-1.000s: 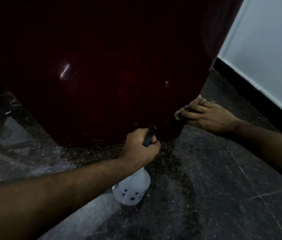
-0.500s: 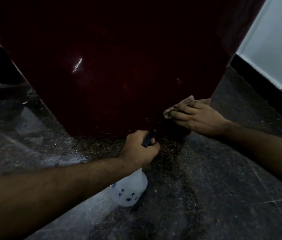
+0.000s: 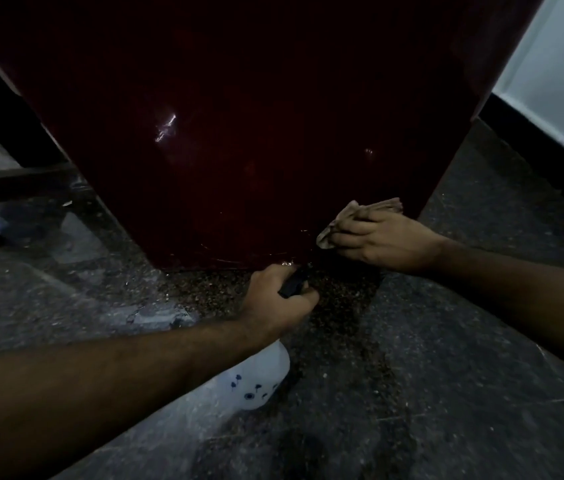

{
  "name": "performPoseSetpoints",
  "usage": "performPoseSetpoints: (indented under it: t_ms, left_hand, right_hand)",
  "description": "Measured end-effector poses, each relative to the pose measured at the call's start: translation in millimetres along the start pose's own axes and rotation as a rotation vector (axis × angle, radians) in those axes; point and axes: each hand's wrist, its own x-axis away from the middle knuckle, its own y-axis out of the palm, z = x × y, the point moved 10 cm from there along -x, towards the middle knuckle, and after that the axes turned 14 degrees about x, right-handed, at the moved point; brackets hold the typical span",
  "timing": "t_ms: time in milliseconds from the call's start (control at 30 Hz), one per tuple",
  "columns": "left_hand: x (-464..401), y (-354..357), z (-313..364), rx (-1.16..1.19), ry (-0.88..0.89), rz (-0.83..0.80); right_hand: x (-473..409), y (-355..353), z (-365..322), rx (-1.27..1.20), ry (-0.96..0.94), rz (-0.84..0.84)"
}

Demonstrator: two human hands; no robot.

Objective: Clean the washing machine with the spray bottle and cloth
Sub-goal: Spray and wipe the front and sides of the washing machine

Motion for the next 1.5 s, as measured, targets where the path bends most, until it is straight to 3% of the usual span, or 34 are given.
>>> performPoseSetpoints:
  t_ms: [133,400,567,600,833,1000,1167,1433,1500]
  left_hand:
    - [-2,2,5,0.022,0.055,-0.002]
    - [-13,-15,-1,0.088,0.118,0.081]
    - [-15,-13,1,0.096,0.12,0.057]
    - [-13,-19,-5,0.091,0.105,0.055]
    - [-3,-23,-9,0.083,0.083,0.024]
    - [-9,-22,0,0.01,0.096,0.025]
    - [-11,-56,-6,-0.034,0.005,0.18]
    - [-5,-100,-19,0.013,-0.075,0.362]
    - [-4,-103,-17,-0.002,-0.093,0.347]
  right_hand:
    - [12,24,-18,-0.003,-0.111,-0.092]
    - [-13,11,-7,0.001,0.049,0.006]
    - [-27,45,-54,0.017,-0.264,-0.179]
    - [-30,41,-57,0.023,-0.276,-0.131]
    - [-19,-2,3,0.023,0.001,0.204]
    - [-58,-4,-5,-0.076,-0.023,0.138]
    - [-51,7,-22,-0.083,-0.147,0.083]
    - [-98,-39,28,-0.09,0.212,0.262]
    - [-120,-38,10,-0.072,0.125,0.246]
